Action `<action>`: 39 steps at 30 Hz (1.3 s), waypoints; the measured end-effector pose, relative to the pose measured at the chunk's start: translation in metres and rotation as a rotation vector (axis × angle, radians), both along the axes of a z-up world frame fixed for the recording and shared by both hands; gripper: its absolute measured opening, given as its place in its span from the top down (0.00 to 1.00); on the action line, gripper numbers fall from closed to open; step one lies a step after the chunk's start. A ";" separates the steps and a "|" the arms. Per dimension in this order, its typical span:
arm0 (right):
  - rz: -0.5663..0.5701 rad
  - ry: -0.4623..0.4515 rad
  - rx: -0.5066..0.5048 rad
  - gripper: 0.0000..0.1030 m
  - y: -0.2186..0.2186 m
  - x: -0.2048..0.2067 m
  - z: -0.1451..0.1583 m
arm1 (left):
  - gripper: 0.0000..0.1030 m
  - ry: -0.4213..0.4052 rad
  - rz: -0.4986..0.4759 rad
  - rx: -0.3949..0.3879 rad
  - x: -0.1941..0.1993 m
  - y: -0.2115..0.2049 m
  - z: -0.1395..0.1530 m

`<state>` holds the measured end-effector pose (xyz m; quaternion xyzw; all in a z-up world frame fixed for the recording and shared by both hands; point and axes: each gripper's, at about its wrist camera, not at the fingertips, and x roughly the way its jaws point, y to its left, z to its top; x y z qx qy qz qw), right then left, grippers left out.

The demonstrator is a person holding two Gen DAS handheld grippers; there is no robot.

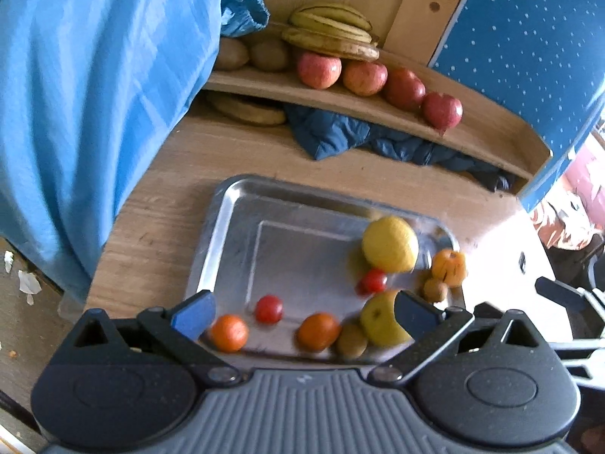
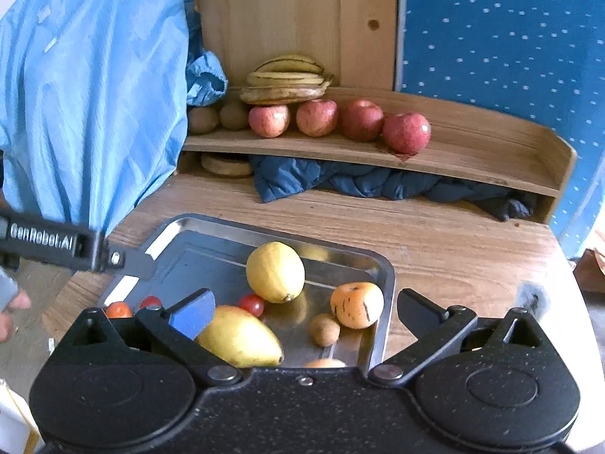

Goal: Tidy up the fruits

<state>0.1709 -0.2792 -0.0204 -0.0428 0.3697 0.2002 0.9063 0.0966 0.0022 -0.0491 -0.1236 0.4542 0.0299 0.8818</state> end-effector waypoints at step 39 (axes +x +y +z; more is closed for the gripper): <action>-0.135 0.000 0.024 0.01 0.033 -0.121 0.011 | 0.01 0.002 -0.046 0.145 -0.099 0.030 0.008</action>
